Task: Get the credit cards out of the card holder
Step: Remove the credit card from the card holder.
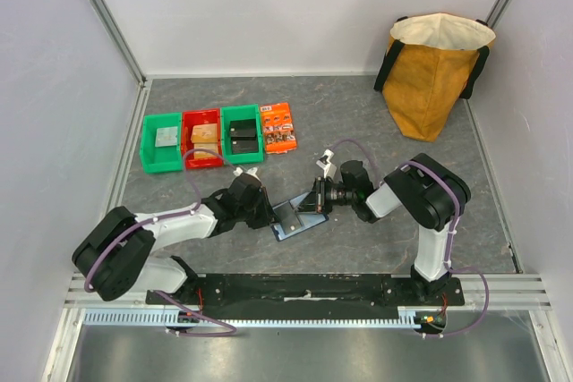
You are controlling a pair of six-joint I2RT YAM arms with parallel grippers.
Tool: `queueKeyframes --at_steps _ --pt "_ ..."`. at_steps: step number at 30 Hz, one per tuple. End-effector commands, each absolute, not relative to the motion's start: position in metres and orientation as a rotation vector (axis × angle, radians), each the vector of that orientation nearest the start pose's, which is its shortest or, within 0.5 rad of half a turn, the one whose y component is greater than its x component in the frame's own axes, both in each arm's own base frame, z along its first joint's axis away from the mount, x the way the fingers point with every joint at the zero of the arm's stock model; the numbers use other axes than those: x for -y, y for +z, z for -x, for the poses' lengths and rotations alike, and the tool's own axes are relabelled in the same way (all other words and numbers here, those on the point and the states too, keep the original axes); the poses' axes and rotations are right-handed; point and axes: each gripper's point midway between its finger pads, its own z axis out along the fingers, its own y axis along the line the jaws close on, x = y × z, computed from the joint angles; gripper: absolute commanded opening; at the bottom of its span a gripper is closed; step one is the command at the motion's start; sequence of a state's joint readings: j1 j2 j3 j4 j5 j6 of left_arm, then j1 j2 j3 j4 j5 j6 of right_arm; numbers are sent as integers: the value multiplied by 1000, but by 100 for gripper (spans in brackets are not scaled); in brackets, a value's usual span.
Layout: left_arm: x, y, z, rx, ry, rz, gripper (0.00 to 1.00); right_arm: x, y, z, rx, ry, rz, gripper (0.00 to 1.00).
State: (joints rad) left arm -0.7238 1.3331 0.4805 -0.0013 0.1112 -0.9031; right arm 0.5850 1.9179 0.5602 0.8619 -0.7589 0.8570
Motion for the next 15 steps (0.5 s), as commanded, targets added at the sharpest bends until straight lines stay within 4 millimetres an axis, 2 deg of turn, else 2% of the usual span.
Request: queueKeyframes --at_steps 1,3,9,15 --pt "247 25 -201 -2594 -817 144 2 -321 24 -223 -2335 1606 242 0" --pt "241 15 -196 -2640 -770 154 2 -322 24 -223 -2335 1607 247 0" --pt "227 5 -186 -2691 -693 157 2 -316 25 -229 -2335 1602 225 14" --pt "222 0 -179 -2712 -681 159 2 -317 31 -235 -2313 1618 208 16"
